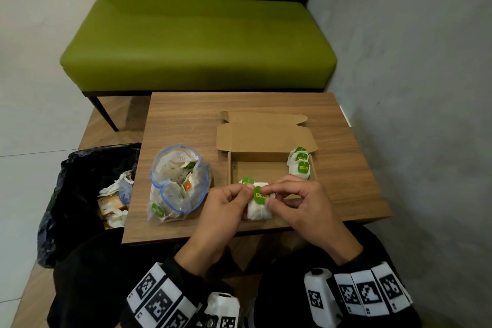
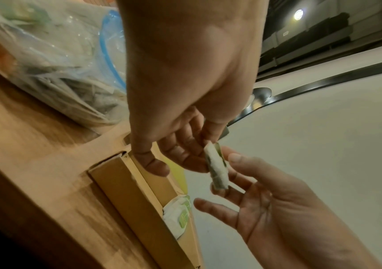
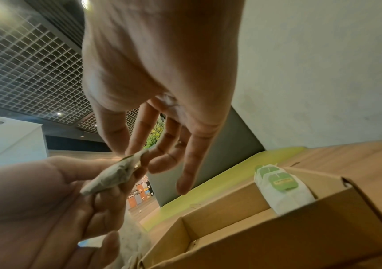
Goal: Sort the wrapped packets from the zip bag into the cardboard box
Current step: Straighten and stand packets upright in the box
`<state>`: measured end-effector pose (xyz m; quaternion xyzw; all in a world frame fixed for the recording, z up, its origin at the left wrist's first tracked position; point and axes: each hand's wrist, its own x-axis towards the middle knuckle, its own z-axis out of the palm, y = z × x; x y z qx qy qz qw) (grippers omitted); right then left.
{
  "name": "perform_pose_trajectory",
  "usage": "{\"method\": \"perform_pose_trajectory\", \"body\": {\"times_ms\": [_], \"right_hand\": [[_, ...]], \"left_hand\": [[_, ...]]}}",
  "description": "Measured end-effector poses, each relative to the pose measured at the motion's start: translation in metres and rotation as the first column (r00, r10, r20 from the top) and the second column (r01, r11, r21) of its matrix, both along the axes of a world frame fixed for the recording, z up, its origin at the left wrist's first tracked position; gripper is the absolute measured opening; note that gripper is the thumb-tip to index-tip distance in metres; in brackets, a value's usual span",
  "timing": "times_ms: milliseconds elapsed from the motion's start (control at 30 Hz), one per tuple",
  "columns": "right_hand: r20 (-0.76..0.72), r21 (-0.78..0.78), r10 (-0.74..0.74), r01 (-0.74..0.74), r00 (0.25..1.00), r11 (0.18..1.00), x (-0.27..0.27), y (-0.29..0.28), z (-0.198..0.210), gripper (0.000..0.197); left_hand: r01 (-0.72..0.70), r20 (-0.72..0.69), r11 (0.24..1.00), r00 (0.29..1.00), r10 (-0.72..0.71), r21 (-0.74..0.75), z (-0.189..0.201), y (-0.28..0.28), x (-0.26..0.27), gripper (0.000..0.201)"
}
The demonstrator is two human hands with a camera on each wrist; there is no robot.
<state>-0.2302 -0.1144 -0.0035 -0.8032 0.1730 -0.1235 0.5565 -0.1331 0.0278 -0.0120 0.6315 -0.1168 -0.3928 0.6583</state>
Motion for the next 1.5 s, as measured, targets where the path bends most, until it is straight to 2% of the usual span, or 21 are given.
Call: {"method": "perform_pose_trajectory", "body": {"times_ms": [67,200,300,400,500,567,633,700,800,867,1000,1133,1333,1500], "right_hand": [[0.033,-0.01,-0.038,0.038,0.999,0.999,0.001,-0.001,-0.002,0.028],[0.023,0.052,-0.115,0.114,0.993,0.992,0.0,-0.004,-0.002,0.037],[-0.077,0.05,-0.074,0.078,0.994,0.996,-0.001,-0.012,-0.001,0.038],[-0.239,-0.095,-0.022,-0.001,0.971,0.995,0.0,-0.022,0.004,0.022],[-0.296,-0.169,-0.076,0.026,0.952,0.985,0.002,-0.045,0.005,0.02],[-0.283,-0.238,-0.19,0.124,0.94,0.963,0.004,-0.068,0.0,0.023],[-0.318,-0.279,-0.263,0.175,0.911,0.944,0.005,-0.09,-0.007,0.02],[-0.381,-0.261,-0.252,0.158,0.89,0.952,0.007,-0.106,-0.015,0.015],[-0.445,-0.125,-0.154,0.109,0.882,0.986,0.009,-0.119,-0.02,0.012],[-0.49,-0.169,-0.12,0.041,0.863,0.985,0.011,-0.122,-0.024,0.014],[-0.533,-0.473,-0.249,-0.041,0.808,0.88,0.017,-0.119,-0.035,0.014],[-0.456,-0.654,-0.284,-0.1,0.844,0.75,0.02,-0.113,-0.047,0.02],[-0.375,-0.68,-0.321,-0.022,0.87,0.733,0.021,-0.107,-0.055,0.023],[-0.438,-0.692,-0.3,-0.105,0.848,0.714,0.023,-0.11,-0.05,0.017]], "left_hand": [[0.045,0.039,0.999,0.998,-0.044,-0.02,0.002,0.0,-0.002,0.026],[0.118,0.295,0.989,0.945,-0.138,0.086,-0.003,0.0,-0.002,0.012],[0.102,0.453,0.978,0.874,-0.177,0.184,-0.011,-0.002,0.001,0.009],[0.137,0.546,0.953,0.793,-0.269,0.27,-0.011,-0.008,0.001,0.012],[0.141,0.543,0.917,0.768,-0.339,0.373,-0.018,-0.017,0.002,0.028],[0.108,0.563,0.85,0.705,-0.431,0.515,-0.027,-0.019,0.003,0.039],[0.081,0.582,0.794,0.636,-0.507,0.603,-0.035,-0.02,0.002,0.041],[0.062,0.602,0.779,0.597,-0.53,0.624,-0.038,-0.021,-0.002,0.038],[0.049,0.635,0.785,0.558,-0.535,0.618,-0.039,-0.023,-0.007,0.036],[0.062,0.636,0.782,0.544,-0.548,0.621,-0.039,-0.023,-0.011,0.036],[0.094,0.639,0.783,0.521,-0.565,0.615,-0.037,-0.021,-0.013,0.037],[0.123,0.636,0.78,0.507,-0.581,0.614,-0.035,-0.019,-0.014,0.039],[0.146,0.623,0.769,0.501,-0.6,0.623,-0.037,-0.017,-0.015,0.042],[0.046,0.643,0.769,0.52,-0.563,0.637,-0.039,-0.012,-0.013,0.035]]}}
